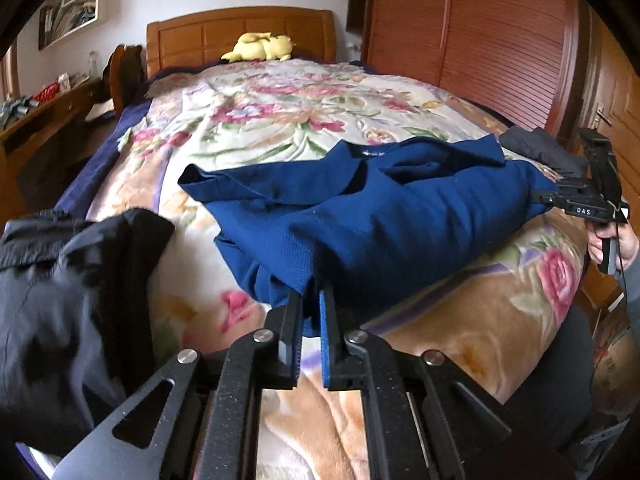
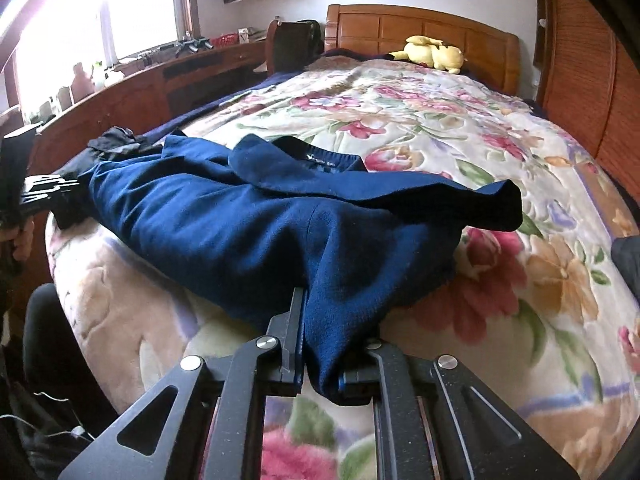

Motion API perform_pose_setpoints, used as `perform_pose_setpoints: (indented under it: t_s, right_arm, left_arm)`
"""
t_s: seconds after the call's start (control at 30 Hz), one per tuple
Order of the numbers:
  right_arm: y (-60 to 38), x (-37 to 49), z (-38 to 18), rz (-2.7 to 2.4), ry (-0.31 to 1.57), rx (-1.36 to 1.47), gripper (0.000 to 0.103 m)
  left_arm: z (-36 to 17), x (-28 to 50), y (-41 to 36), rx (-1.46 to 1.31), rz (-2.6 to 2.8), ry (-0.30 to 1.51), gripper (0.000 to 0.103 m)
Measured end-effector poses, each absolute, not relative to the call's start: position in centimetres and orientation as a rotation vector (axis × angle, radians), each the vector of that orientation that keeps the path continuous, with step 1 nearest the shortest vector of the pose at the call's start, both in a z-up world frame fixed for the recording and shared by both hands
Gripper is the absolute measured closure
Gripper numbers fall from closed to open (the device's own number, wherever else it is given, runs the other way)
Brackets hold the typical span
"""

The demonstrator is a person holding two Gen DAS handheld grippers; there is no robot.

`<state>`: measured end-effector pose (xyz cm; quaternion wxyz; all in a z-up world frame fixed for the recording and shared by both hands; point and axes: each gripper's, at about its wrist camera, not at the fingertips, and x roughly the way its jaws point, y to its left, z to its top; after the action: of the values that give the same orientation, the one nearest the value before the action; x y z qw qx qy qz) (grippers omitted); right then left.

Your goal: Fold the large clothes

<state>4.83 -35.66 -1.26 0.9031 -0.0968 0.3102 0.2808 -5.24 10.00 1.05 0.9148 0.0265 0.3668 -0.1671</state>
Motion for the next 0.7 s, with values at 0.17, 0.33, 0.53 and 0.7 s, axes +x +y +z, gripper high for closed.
perform_pose_setpoints:
  t_s: [0.17,0.33,0.53,0.7]
  right_arm:
    - [-35.5,4.1,-0.4,0.543,0.625,-0.219,0.078]
    - [-35.4,2.2,0.7,0.519,0.569,-0.235,0.061]
    - [-34.1,1.1,1.3,0.510,0.531,-0.255,0.056]
    - [-33.7,0.7,1.8,0.514,0.549,-0.274,0.054]
  left_arm:
    - [2.2,-6.1,10.4,0.045,-0.324,0.724,0.073]
    - [4.2,-6.7,9.9,0.069,-0.296,0.659,0.069]
    - [5.5,-5.7,8.7,0.061,-0.294,0.618,0.067]
    - [5.8,-4.1,7.2,0.060,-0.282,0.588,0.067]
